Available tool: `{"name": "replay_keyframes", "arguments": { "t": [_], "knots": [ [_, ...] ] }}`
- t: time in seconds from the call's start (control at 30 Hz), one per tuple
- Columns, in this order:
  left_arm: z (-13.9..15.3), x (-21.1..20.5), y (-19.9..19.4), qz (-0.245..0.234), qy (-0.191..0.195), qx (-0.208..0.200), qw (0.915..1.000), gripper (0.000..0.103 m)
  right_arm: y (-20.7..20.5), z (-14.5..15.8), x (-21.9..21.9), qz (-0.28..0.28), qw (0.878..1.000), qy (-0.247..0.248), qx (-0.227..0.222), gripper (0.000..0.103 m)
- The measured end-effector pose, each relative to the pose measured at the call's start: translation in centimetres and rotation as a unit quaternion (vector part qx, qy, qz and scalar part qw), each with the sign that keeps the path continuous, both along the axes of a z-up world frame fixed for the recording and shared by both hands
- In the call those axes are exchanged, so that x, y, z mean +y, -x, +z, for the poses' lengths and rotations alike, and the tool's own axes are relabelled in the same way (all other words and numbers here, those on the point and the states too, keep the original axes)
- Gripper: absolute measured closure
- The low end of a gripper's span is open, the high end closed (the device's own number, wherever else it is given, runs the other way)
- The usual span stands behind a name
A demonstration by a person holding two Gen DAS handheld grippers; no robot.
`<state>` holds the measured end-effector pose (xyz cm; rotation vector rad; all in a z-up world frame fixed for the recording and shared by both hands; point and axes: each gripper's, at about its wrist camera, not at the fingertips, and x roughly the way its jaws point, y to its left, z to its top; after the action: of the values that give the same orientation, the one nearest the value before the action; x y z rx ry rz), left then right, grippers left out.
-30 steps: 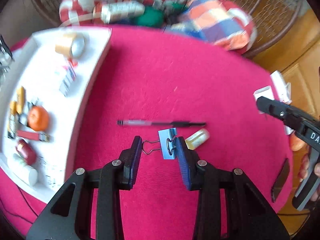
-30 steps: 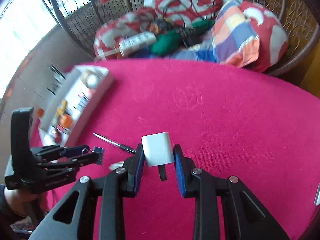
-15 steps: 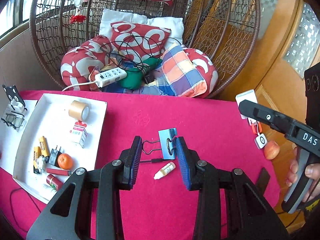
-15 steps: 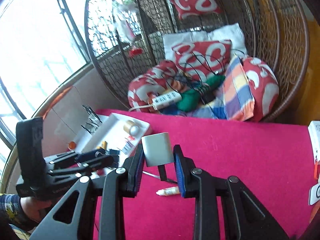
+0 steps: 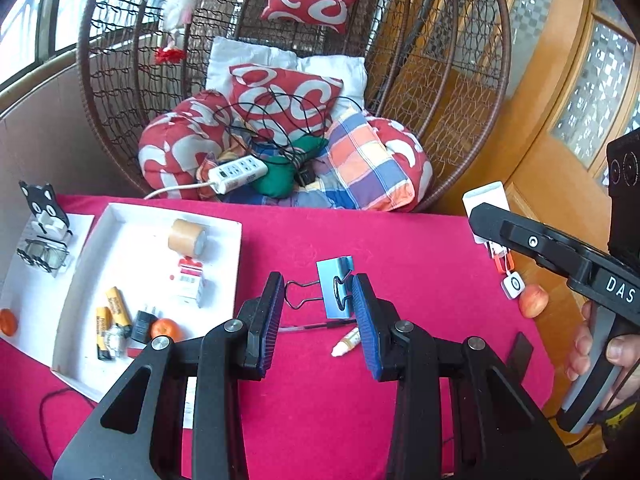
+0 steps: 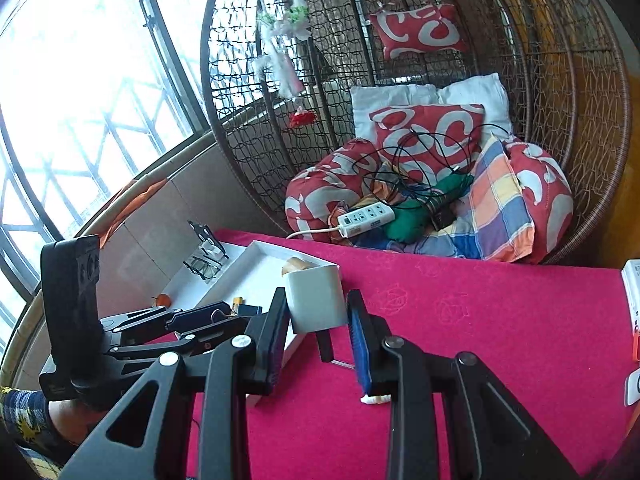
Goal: Organize rigid objects
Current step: 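Carry the blue clip and white plug into the tray and release both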
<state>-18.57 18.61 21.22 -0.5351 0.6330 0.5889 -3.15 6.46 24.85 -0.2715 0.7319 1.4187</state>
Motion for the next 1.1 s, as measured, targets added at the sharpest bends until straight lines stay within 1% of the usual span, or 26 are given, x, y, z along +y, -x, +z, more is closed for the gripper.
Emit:
{"name": "replay_keyframes", "arguments": {
  "t": [0.27, 0.5, 0.9, 1.03, 1.1],
  "knots": [
    [0.5, 2.0, 3.2, 0.006, -0.003, -0.007, 1.0, 0.068, 3.0, 0.1, 2.2, 0.011, 1.0, 0.002, -0.006, 0.075],
    [0.3, 4.3, 5.9, 0.017, 0.004, -0.01, 0.9998, 0.068, 5.5, -0.3, 4.5, 0.022, 1.0, 0.008, -0.003, 0.075],
    [-1.4, 8.4, 8.7, 0.004, 0.024, 0.003, 0.9997, 0.068, 8.9, -3.1, 8.4, 0.02, 0.999, 0.041, 0.017, 0.075],
    [-2.7, 10.7, 9.8, 0.008, 0.037, 0.015, 0.9992, 0.068, 9.7, -4.9, 9.9, 0.015, 0.998, 0.059, 0.022, 0.075],
    [-3.8, 12.2, 10.2, 0.014, 0.04, 0.03, 0.9987, 0.068, 10.2, -6.3, 10.8, 0.015, 0.997, 0.076, 0.018, 0.075]
  ]
}}
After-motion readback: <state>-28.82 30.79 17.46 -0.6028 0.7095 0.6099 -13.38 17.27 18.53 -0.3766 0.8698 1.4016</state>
